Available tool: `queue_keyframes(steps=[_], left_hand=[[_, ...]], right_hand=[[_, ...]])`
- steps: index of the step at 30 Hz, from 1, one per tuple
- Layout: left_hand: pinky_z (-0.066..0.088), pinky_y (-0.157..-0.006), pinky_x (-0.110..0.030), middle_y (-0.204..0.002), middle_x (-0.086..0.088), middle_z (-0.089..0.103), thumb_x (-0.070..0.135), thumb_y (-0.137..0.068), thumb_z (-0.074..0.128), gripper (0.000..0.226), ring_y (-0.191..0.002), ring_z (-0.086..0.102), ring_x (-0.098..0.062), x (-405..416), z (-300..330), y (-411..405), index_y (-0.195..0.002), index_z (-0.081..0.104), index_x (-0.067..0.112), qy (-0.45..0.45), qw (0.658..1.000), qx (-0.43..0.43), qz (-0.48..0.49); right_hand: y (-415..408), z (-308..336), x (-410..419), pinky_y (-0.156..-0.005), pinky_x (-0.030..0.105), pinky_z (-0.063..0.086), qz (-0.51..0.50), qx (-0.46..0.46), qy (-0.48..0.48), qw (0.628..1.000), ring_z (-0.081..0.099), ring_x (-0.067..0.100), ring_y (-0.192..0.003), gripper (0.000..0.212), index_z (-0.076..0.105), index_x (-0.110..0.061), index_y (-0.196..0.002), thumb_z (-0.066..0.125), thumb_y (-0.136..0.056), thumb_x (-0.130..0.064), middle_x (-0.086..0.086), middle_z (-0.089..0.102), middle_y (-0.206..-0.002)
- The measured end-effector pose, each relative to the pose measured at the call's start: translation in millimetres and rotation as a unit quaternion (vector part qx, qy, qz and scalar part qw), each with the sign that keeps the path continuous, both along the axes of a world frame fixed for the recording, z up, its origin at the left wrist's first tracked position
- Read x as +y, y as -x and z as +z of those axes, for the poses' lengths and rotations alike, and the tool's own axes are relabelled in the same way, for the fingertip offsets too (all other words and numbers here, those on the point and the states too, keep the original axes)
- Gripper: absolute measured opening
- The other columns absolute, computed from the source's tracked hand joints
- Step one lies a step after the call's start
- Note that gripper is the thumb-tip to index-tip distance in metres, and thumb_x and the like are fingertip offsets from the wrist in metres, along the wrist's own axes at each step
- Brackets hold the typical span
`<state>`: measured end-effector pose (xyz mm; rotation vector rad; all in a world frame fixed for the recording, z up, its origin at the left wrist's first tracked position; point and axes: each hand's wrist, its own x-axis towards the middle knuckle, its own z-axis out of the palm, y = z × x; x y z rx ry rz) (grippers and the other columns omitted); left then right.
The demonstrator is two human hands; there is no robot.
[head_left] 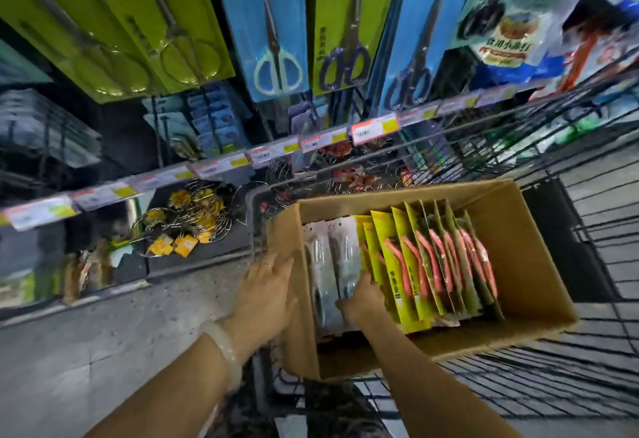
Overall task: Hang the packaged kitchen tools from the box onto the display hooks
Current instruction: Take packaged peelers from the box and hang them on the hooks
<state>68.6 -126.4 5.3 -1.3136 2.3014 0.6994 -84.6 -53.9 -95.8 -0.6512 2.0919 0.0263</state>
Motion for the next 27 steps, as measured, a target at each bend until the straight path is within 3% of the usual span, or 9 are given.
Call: queue_keyframes(steps=[3, 7, 9, 11, 16, 19, 23, 25, 27], left_hand=[[0.023, -0.113, -0.031, -0.151, -0.007, 0.022, 0.032, -0.093, 0.051, 0.066, -0.136, 0.027, -0.023, 12.0, -3.1, 0.6, -0.149, 0.017, 0.019, 0.006, 0.999, 0.022, 0.037], [0.023, -0.114, -0.031, -0.150, -0.007, 0.024, 0.033, -0.093, 0.051, 0.066, -0.136, 0.028, -0.023, 25.6, -5.5, 0.4, -0.149, 0.018, 0.019, 0.006, 0.997, 0.025, 0.067], [0.024, -0.114, -0.032, -0.149, -0.007, 0.025, 0.033, -0.093, 0.052, 0.066, -0.136, 0.028, -0.023, 30.4, -5.6, 0.5, -0.149, 0.020, 0.018, 0.003, 0.996, 0.032, 0.079], [0.025, -0.114, -0.032, -0.149, -0.006, 0.026, 0.033, -0.092, 0.053, 0.066, -0.136, 0.030, -0.021, 33.2, -2.3, 2.9, -0.148, 0.021, 0.019, 0.001, 0.995, 0.041, 0.094], [0.033, -0.108, -0.031, -0.145, -0.006, 0.032, 0.031, -0.093, 0.053, 0.060, -0.130, 0.039, -0.022, 31.5, 9.0, 14.8, -0.145, 0.026, 0.019, 0.003, 0.990, 0.072, 0.120], [0.036, -0.103, -0.032, -0.144, -0.009, 0.037, 0.031, -0.093, 0.055, 0.059, -0.129, 0.042, -0.025, 29.9, 11.8, 30.9, -0.144, 0.030, 0.016, -0.039, 0.980, 0.095, 0.168], [0.041, -0.096, -0.027, -0.136, 0.000, 0.047, 0.032, -0.088, 0.065, 0.064, -0.118, 0.049, -0.016, 34.8, 20.2, 56.3, -0.141, 0.034, 0.015, -0.157, 0.929, 0.212, 0.258], [0.044, -0.079, -0.013, -0.111, 0.011, 0.053, 0.023, -0.085, 0.069, 0.057, -0.097, 0.053, -0.005, 38.4, 24.1, 66.8, -0.134, 0.040, 0.018, -0.221, 0.876, 0.292, 0.313], [0.042, -0.062, -0.003, -0.098, 0.012, 0.056, 0.014, -0.082, 0.072, 0.046, -0.080, 0.051, 0.003, 38.7, 24.5, 72.8, -0.117, 0.044, 0.024, -0.204, 0.836, 0.356, 0.364]], right_hand=[[3.1, -10.0, 1.0, -0.102, 0.039, 0.039, 0.036, 0.047, 0.001, 0.998, 0.040, 0.033, -0.126, 0.066, 0.030, -0.010, -0.138, 0.066, -0.084, -0.018, 0.014, 0.039, -0.136], [12.3, -18.8, 1.2, -0.096, 0.033, 0.041, 0.011, 0.020, 0.018, 1.000, 0.045, 0.031, -0.121, 0.050, 0.040, -0.002, -0.130, 0.062, -0.085, -0.007, 0.017, 0.041, -0.134], [16.1, -16.4, 0.9, -0.082, 0.030, 0.044, -0.045, 0.003, 0.036, 0.998, 0.051, 0.032, -0.116, 0.045, 0.043, 0.000, -0.126, 0.061, -0.086, -0.006, 0.018, 0.050, -0.128], [17.8, -11.3, 3.1, -0.069, 0.025, 0.038, -0.072, -0.017, 0.060, 0.995, 0.057, 0.032, -0.108, 0.039, 0.043, -0.001, -0.124, 0.057, -0.088, -0.005, 0.018, 0.058, -0.119], [31.5, 11.0, 15.0, -0.070, 0.030, 0.046, -0.087, -0.037, 0.112, 0.989, 0.059, 0.027, -0.092, 0.029, 0.049, -0.002, -0.114, 0.053, -0.085, 0.003, 0.010, 0.062, -0.104], [48.5, 31.9, 30.2, -0.066, 0.026, 0.041, -0.164, -0.086, 0.192, 0.964, 0.056, 0.025, -0.091, 0.032, 0.050, -0.006, -0.108, 0.050, -0.082, 0.013, 0.011, 0.057, -0.100], [61.3, 61.1, 39.4, -0.065, 0.030, 0.051, -0.256, -0.182, 0.289, 0.904, 0.061, 0.025, -0.088, 0.028, 0.053, -0.007, -0.097, 0.052, -0.082, 0.016, 0.014, 0.062, -0.100], [59.8, 71.9, 29.5, -0.067, 0.035, 0.054, -0.259, -0.226, 0.325, 0.881, 0.065, 0.026, -0.088, 0.029, 0.054, -0.011, -0.094, 0.055, -0.081, 0.016, 0.012, 0.065, -0.096], [51.2, 85.4, 13.2, -0.066, 0.033, 0.053, -0.245, -0.251, 0.352, 0.868, 0.065, 0.021, -0.082, 0.031, 0.054, -0.012, -0.092, 0.054, -0.081, 0.017, 0.008, 0.067, -0.090]])
